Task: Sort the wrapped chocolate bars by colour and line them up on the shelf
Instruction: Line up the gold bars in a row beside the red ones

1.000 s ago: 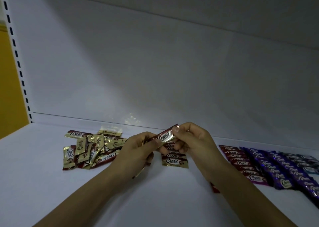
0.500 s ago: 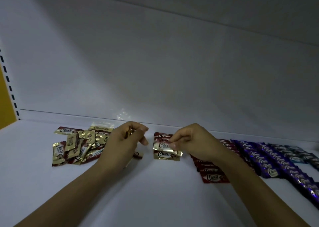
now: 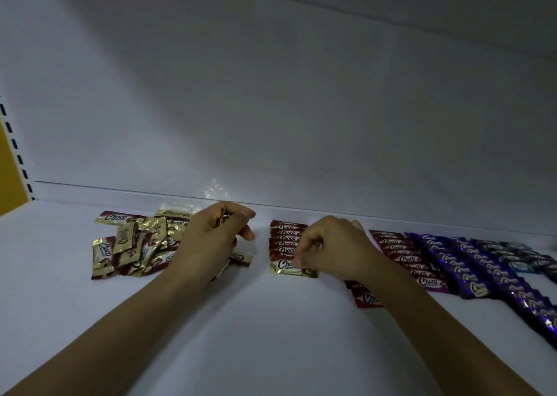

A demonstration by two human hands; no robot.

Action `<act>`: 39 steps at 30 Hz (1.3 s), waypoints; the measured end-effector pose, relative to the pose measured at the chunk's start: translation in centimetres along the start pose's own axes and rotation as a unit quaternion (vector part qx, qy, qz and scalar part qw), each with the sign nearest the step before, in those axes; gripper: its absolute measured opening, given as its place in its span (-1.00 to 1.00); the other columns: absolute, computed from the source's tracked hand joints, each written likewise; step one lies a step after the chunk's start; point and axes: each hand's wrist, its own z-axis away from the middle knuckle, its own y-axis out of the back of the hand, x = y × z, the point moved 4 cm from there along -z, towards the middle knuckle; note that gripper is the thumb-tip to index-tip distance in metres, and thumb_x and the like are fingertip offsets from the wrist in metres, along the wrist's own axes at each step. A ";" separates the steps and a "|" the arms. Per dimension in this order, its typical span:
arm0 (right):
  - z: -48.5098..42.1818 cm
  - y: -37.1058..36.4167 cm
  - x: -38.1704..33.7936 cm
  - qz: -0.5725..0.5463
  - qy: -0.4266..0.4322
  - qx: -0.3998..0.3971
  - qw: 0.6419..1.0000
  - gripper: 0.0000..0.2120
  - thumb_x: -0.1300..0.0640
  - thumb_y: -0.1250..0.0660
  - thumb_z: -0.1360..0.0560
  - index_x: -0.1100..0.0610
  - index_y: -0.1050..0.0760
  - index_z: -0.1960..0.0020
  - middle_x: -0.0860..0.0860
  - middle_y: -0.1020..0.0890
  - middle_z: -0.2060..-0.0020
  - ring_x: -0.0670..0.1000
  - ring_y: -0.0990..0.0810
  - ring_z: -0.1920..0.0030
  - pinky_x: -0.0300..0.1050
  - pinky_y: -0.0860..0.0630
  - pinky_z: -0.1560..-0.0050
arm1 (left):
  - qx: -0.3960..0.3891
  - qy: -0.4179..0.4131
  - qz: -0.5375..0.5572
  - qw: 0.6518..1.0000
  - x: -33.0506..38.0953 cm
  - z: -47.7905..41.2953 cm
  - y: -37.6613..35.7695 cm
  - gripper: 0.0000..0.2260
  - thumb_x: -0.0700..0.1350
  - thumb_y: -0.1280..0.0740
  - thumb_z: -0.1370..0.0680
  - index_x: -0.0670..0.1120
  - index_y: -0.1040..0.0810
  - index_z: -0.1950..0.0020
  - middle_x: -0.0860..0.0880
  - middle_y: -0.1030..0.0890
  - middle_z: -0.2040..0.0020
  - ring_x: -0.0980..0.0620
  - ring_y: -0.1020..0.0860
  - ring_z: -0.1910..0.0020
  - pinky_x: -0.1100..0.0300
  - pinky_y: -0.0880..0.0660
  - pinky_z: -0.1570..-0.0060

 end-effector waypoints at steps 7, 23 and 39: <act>0.2 0.1 -0.7 0.012 0.063 0.050 0.997 -0.88 -0.01 -0.49 -0.37 -0.05 -0.55 0.22 -0.16 -0.57 0.36 -0.17 -0.52 0.26 -0.16 -0.37 -0.13 | -0.011 -0.001 -0.011 1.000 0.0 0.2 -0.2 -0.84 -0.14 -0.24 -0.60 -0.07 -0.61 0.06 0.05 -0.62 0.39 0.15 -0.35 0.54 0.36 -0.30 0.56; 1.4 -3.0 -6.4 -0.279 0.188 0.112 0.935 -0.77 0.09 -0.47 -0.40 -0.05 -0.58 -0.04 -0.08 -0.53 0.38 -0.08 -0.47 0.40 -0.21 -0.43 0.32 | -0.052 0.231 0.286 0.928 0.4 1.5 -0.9 -0.69 0.04 -0.18 -0.62 -0.18 -0.54 -0.02 -0.16 -0.61 0.26 -0.07 -0.60 0.29 0.17 -0.53 0.35; -0.3 -0.8 -2.1 -0.494 -0.027 0.023 0.869 -0.89 0.17 -0.32 -0.53 0.11 -0.58 -0.02 0.05 -0.68 0.29 -0.04 -0.62 0.32 -0.24 -0.52 0.27 | -0.015 0.259 0.265 0.929 -0.1 1.3 -0.5 -0.80 -0.12 -0.23 -0.62 -0.22 -0.57 0.01 -0.08 -0.62 0.38 0.05 -0.48 0.49 0.31 -0.45 0.56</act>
